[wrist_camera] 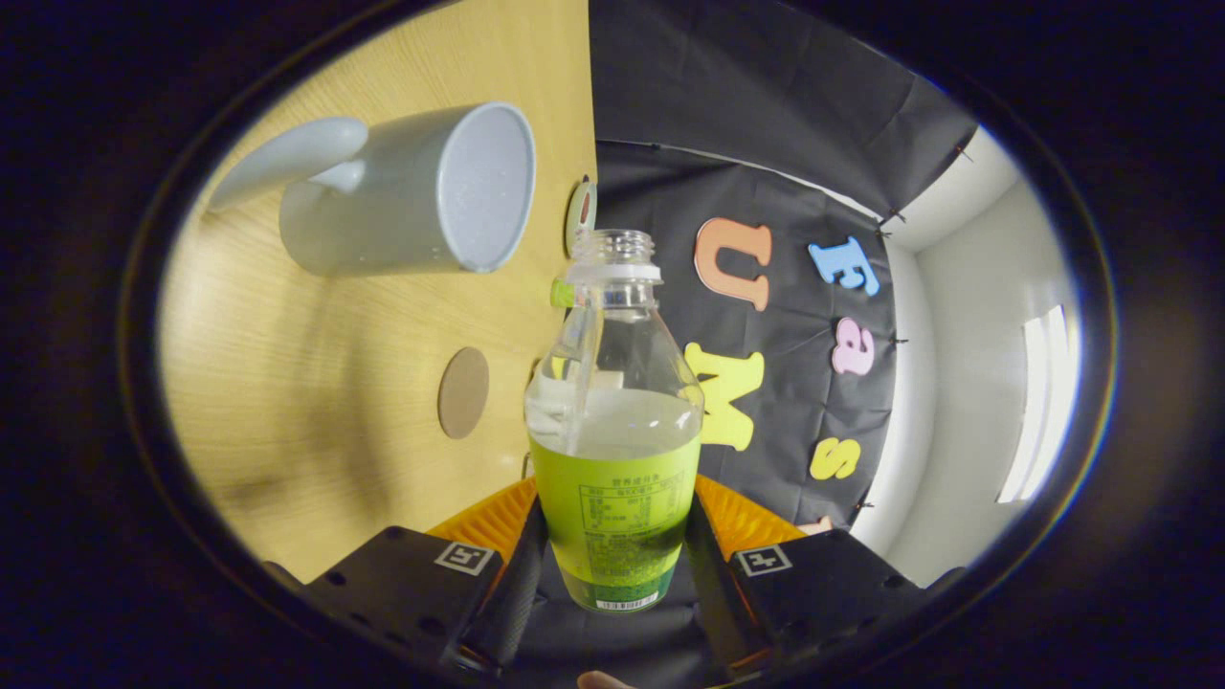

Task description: Take the bottle from table, then pour the juice into the cup, finally place the bottle on the coaster

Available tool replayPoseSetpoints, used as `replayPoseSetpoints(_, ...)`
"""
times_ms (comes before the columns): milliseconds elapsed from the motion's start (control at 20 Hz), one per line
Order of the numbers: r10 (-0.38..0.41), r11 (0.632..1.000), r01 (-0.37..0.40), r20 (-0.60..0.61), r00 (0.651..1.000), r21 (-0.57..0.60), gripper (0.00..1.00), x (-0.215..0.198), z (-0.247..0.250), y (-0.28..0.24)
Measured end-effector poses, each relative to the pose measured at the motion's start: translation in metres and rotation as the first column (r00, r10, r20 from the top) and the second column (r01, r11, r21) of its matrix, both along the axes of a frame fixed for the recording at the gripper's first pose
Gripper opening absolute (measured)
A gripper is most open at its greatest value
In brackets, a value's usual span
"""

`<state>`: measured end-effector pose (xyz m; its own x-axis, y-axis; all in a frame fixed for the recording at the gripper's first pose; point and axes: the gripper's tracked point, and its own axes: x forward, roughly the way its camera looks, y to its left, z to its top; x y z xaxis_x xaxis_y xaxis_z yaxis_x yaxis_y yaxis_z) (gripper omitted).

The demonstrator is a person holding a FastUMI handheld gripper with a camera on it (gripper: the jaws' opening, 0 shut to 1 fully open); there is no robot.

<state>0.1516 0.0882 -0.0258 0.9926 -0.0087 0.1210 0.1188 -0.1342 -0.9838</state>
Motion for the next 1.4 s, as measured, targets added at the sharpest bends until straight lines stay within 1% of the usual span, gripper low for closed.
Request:
replayPoseSetpoints(200, 0.002, 0.999, -0.002, -0.002, 1.000, -0.035, 0.77, 0.002, 0.004, 0.003)
replayPoseSetpoints(450, 0.001, 0.999, -0.001, 0.003, 1.000, -0.049, 0.77, 0.009, 0.009, 0.002)
replayPoseSetpoints(1400, 0.028, 0.993, -0.024, 0.032, 0.999, -0.114, 0.77, 0.003, 0.025, 0.006)
